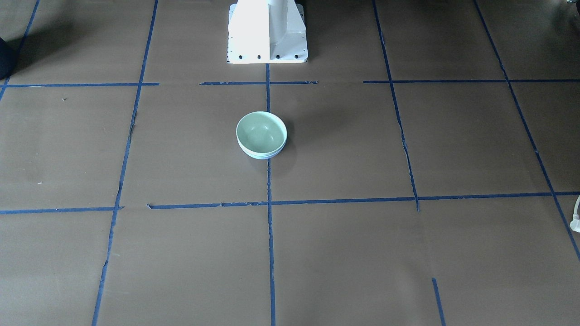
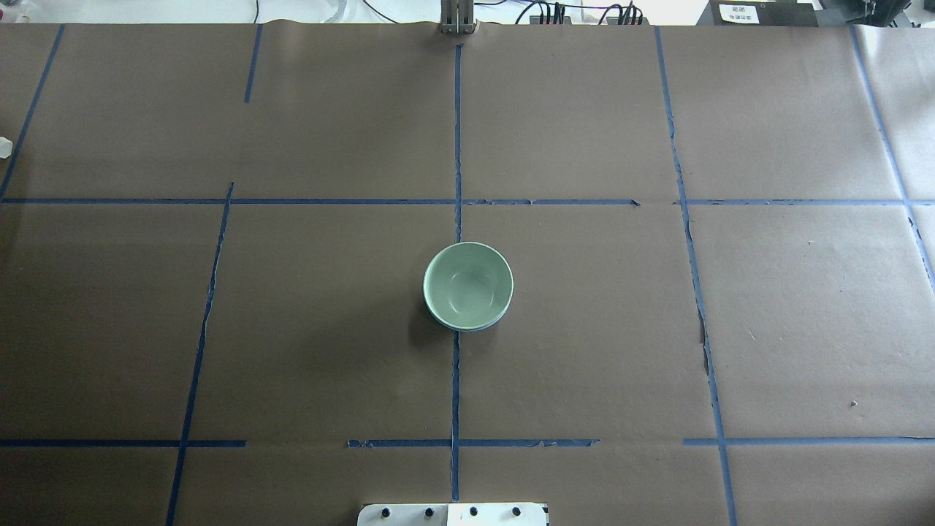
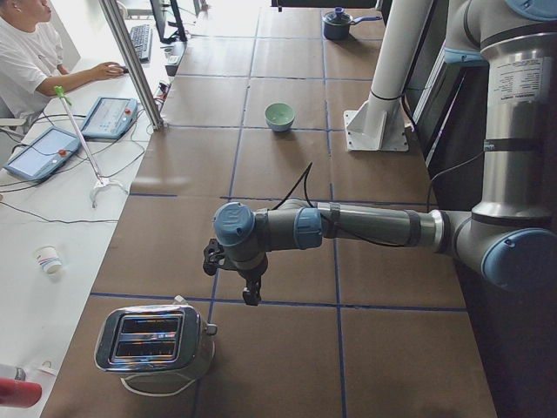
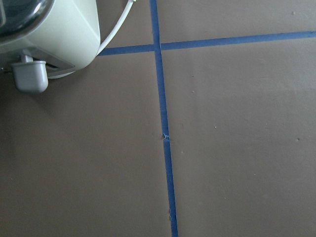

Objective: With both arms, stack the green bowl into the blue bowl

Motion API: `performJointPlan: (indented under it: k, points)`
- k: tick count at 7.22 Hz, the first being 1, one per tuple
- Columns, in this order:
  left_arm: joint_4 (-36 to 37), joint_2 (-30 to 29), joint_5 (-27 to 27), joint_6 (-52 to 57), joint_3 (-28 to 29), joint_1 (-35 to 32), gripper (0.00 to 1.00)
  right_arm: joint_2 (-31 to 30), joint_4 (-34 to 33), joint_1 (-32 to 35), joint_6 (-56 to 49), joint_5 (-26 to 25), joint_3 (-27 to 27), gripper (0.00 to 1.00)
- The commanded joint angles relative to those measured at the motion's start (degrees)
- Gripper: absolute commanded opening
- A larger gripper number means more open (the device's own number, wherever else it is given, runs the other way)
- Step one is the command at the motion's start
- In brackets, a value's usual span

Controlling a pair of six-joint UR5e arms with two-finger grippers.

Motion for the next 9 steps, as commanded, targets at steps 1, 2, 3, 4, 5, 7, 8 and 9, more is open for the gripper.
performJointPlan:
  k: [1, 2, 3, 4, 5, 7, 8, 9]
  points:
    - [-2.97, 0.28, 0.38, 0.74, -0.97, -0.62, 1.00, -0.01, 0.00, 0.00, 0.18, 0.01, -0.05, 1.00]
    - [-4.04, 0.19, 0.38, 0.31, 0.16, -0.62, 1.00, 0.08, 0.00, 0.00, 0.19, -0.08, -0.14, 1.00]
    - [-4.05, 0.28, 0.03, 0.31, 0.17, -0.62, 1.00, 0.08, 0.00, 0.00, 0.19, 0.01, -0.23, 1.00]
    - [-4.31, 1.50, 0.03, 0.57, 0.00, -0.62, 1.00, -0.01, 0.00, 0.00, 0.36, 0.10, -0.23, 1.00]
    - [-5.01, 1.86, 0.29, 0.31, 0.00, -0.62, 1.00, 0.08, 0.00, 0.00, 0.27, 0.19, -0.14, 1.00]
    - [-5.02, 1.25, 0.64, 0.22, -0.97, -0.62, 1.00, 0.08, 0.00, 0.00, 0.45, 0.10, -0.32, 1.00]
    - [-4.93, 1.07, 0.73, 0.13, -1.23, -0.71, 1.00, 0.43, 0.00, 0.00, 0.62, 0.10, -0.23, 1.00]
    - [-4.84, 0.89, 0.91, 0.22, -1.23, -0.62, 1.00, 0.52, 0.00, 0.00, 0.62, 0.10, -0.40, 1.00]
